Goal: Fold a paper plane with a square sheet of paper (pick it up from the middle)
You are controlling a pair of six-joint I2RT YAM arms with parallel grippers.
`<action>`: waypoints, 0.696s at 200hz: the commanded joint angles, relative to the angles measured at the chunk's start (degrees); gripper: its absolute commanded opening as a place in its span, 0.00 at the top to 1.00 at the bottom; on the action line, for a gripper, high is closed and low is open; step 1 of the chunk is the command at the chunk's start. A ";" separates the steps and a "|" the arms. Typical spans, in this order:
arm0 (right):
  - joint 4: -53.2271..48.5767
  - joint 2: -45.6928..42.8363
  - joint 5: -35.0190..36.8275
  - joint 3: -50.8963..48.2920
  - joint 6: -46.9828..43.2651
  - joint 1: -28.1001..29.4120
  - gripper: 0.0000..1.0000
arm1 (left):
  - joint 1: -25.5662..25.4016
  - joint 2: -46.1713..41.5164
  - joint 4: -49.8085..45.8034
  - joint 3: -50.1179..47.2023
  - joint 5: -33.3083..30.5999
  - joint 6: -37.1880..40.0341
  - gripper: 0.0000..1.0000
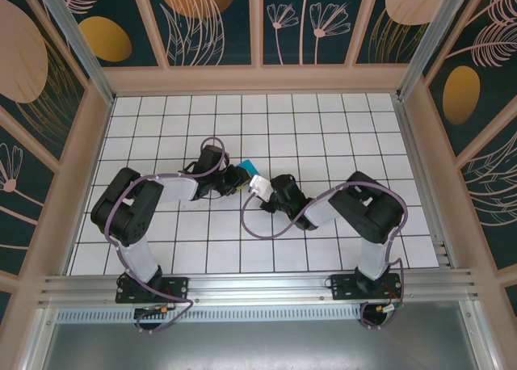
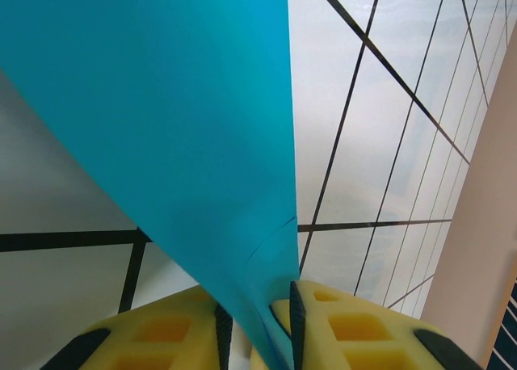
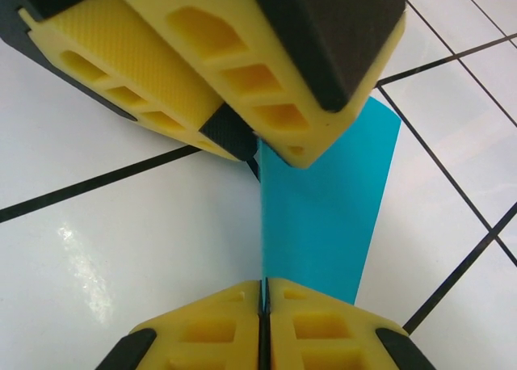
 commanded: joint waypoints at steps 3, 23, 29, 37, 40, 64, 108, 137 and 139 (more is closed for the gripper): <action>1.56 -1.33 -1.56 -0.01 0.51 0.31 0.86 | 0.12 -1.23 -0.60 1.12 0.21 1.06 0.77; 1.43 -0.18 -1.58 1.15 1.31 0.35 0.81 | 0.13 -1.53 -0.64 1.20 0.35 0.94 0.83; 1.46 0.10 -1.60 1.53 1.47 0.35 0.80 | 0.12 -1.60 -0.58 1.12 0.40 0.96 0.84; 1.56 0.48 -1.63 1.90 1.63 0.35 0.79 | 0.12 -1.78 -0.68 1.11 0.49 0.95 0.85; 1.69 0.64 -1.56 2.07 1.75 0.35 0.79 | 0.12 -1.83 -0.71 1.15 0.49 0.97 0.85; 2.02 1.88 -1.07 3.50 2.12 0.31 0.77 | 0.12 -1.80 -0.59 1.03 0.71 0.90 0.85; 2.70 3.87 -0.83 5.29 2.24 0.31 0.81 | 0.12 -2.46 -0.63 0.94 0.85 0.90 0.84; 2.12 2.67 -1.86 4.51 3.63 -0.30 0.93 | 0.92 -3.70 -2.98 1.73 -1.09 2.48 0.76; 1.96 2.56 -2.99 4.44 3.83 -0.38 0.94 | 1.09 -3.69 -3.10 1.73 -1.22 2.55 0.75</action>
